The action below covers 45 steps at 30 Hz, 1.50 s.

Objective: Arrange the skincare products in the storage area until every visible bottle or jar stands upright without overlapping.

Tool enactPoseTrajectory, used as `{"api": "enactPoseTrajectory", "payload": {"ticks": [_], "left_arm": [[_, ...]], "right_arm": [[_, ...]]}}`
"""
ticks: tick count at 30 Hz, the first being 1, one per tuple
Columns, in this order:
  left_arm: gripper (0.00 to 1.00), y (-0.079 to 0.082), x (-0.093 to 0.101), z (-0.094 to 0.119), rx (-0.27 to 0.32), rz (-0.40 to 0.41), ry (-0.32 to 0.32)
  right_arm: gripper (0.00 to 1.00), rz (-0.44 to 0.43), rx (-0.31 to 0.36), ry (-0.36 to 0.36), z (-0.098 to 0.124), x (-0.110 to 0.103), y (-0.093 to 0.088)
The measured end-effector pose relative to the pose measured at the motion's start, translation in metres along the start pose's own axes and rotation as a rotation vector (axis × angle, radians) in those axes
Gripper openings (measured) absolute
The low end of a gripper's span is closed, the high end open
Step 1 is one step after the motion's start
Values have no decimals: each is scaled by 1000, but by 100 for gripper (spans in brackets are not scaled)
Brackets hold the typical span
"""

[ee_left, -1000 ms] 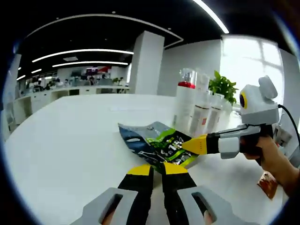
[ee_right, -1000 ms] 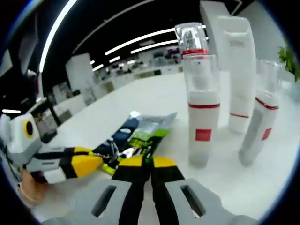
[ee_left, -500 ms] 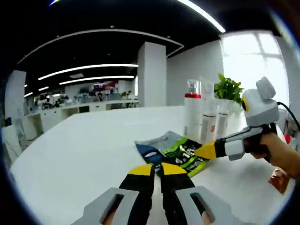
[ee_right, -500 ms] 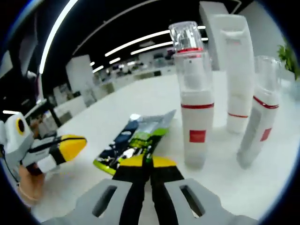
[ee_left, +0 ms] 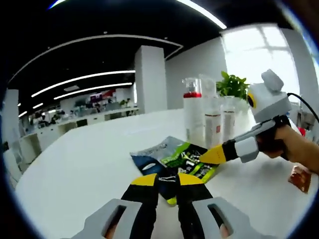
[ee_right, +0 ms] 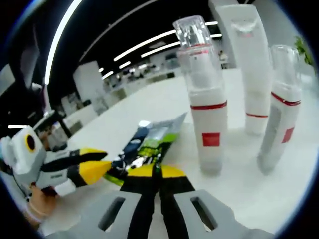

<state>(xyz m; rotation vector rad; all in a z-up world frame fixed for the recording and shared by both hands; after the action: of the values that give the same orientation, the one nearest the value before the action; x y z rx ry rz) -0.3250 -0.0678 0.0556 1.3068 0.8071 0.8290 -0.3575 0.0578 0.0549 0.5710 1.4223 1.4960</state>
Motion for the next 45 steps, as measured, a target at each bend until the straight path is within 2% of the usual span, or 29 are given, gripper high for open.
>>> {"api": "enactPoseTrajectory", "payload": {"ticks": [2, 4, 5, 7, 10, 14, 19, 23, 28, 29, 30, 32, 33, 37, 38, 39, 41, 45], "left_arm": [[13, -6, 1, -3, -39, -16, -22], [13, -15, 1, -5, -112, -30, -36], [11, -18, 0, -6, -130, -40, -39], [9, -14, -1, -9, -93, -11, -48], [7, -14, -2, -10, -88, -11, -59], [5, -12, -5, -14, -89, -36, -63], [5, -11, -9, -15, -87, -35, -61], [5, -11, -12, -16, -84, -29, -63], [5, -11, -10, -14, -82, -28, -62], [5, -11, -10, -15, -82, -28, -62], [5, -11, -9, -13, -81, -27, -63], [5, -11, -9, -14, -80, -25, -63], [5, -12, -8, -13, -79, -24, -63], [5, -12, -7, -10, -77, -16, -63], [5, -12, -7, -10, -77, -13, -63], [5, -12, -7, -10, -77, -11, -64], [5, -12, -7, -10, -77, -10, -64], [5, -13, -5, -9, -76, -4, -63]], "right_arm": [[1, -3, -6, -3, 2, -1, -1], [1, -4, -8, -5, 3, -1, -2], [1, -3, -8, -4, 3, -1, -2], [2, 1, -13, -7, 3, -1, -3], [4, 24, -12, -22, 4, -2, -3], [7, 118, -1, -60, 7, -2, -1], [6, 220, 50, -86, 9, -4, 8], [5, 224, 96, -94, 11, -3, 16], [0, 231, 197, -64, 14, -9, 31], [0, 228, 199, -56, 14, -10, 31], [0, 229, 201, -5, 11, -16, 30], [0, 222, 181, 13, 6, -22, 24], [0, 253, 142, 26, 3, -23, 17], [0, 334, 9, -33, -8, -17, -8], [0, 346, 2, -53, -9, -14, -10], [0, 365, 25, -56, -8, -14, -7], [0, 402, 14, -119, -3, -5, -3], [0, 404, 18, -125, 0, -1, -3]]}}
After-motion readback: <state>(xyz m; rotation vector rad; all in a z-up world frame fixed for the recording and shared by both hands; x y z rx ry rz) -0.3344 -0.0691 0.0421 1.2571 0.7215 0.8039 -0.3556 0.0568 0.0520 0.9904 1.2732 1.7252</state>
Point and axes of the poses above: the point that each gripper's makers call its tool centre point, and the gripper's own axes: z roughly backward along the fingers, x roughly to its right, y roughly out of its top, the point moved 5 cm from there along z, roughly backward along the fingers, and after that the axes turned 12 degrees about x, right-handed, at the moved point
